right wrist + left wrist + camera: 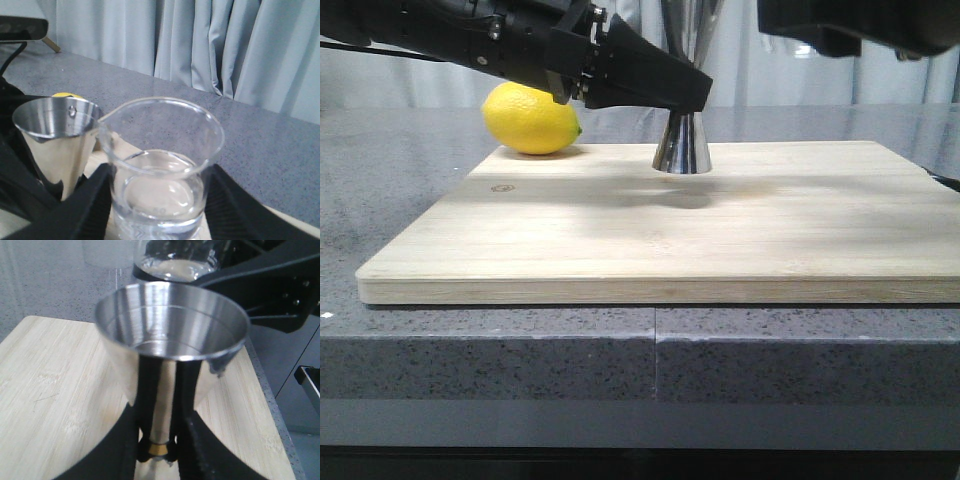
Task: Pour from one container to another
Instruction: 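Lift the beaker with the right gripper over the jigger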
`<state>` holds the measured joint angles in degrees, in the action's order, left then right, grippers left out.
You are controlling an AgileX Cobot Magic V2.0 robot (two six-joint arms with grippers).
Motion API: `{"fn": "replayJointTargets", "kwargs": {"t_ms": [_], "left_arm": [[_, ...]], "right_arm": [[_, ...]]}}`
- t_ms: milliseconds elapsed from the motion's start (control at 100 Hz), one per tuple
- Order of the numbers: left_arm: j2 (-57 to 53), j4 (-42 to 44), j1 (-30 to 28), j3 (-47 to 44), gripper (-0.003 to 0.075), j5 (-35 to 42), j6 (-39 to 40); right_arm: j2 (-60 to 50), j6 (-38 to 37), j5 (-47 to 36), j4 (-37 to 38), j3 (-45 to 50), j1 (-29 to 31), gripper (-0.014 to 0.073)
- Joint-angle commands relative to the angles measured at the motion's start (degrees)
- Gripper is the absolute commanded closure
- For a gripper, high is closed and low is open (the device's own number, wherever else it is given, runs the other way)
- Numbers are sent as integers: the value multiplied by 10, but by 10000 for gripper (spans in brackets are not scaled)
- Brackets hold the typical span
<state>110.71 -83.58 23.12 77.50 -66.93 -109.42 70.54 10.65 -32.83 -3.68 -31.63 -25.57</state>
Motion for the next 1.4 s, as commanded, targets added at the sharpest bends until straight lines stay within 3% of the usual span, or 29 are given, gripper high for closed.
{"fn": "replayJointTargets", "kwargs": {"t_ms": [0,420,1390], "left_arm": [[-36,-40,3,18,741,-64,10],[-36,-36,3,18,741,-64,12],[-36,-34,24,18,741,-64,12]], "right_arm": [[-17,29,-16,6,-42,4,391],[-17,96,51,11,-126,17,390],[-17,122,157,191,-203,17,390]]}}
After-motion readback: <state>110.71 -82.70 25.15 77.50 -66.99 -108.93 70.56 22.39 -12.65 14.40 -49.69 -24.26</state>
